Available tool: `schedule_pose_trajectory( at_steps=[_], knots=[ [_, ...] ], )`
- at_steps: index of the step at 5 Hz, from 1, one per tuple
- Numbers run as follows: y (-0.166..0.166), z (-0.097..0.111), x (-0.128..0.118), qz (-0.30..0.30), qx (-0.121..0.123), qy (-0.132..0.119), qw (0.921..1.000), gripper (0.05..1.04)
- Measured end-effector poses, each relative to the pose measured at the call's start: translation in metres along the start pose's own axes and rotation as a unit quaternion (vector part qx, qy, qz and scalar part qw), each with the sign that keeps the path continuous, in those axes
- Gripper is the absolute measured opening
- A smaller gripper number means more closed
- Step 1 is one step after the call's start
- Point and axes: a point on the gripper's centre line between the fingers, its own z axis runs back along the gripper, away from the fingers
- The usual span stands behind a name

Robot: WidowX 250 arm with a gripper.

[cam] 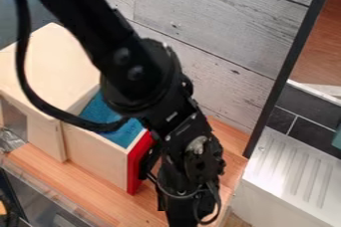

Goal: Move the tomato in the drawer

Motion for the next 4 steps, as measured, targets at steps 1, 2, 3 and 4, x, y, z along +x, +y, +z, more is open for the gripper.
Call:
schedule_pose_trajectory(
  at_steps=[1, 2, 3, 4],
  knots=[
    [-0.0022, -0.0075, -0.0015, -0.001, -0.001, 0.007, 1.0000, 0.998],
    [-0.0012, -0.0084, -0.0008, 0.003, 0.004, 0.006, 1.0000, 0.998],
    [-0.0009, -0.0096, -0.0010, 0.007, 0.017, 0.009, 0.9998, 0.998],
    [0.0004, -0.0125, -0.0027, 0.022, 0.022, 0.014, 0.9994, 0.998]
  ],
)
